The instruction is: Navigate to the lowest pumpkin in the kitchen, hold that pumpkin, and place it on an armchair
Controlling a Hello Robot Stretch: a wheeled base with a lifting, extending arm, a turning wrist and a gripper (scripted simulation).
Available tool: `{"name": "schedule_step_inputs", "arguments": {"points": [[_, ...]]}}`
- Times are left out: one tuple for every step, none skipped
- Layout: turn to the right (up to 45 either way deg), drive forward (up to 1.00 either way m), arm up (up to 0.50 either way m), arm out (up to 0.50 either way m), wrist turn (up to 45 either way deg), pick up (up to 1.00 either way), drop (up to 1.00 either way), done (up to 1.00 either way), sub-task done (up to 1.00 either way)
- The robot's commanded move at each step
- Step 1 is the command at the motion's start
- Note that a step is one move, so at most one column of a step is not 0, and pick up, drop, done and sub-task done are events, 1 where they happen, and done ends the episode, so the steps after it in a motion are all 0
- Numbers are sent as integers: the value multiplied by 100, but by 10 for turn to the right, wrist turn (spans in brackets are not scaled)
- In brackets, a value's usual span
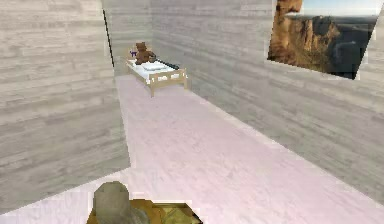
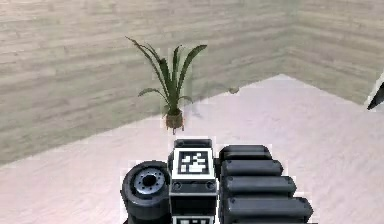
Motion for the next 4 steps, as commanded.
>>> {"name": "schedule_step_inputs", "arguments": {"points": [[450, 0, 0, 0, 0, 0, 0, 0, 0], [330, 0, 0, 0, 0, 0, 0, 0, 0], [-450, 0, 0, 0, 0, 0, 0, 0, 0], [-450, 0, 0, 0, 0, 0, 0, 0, 0]]}}
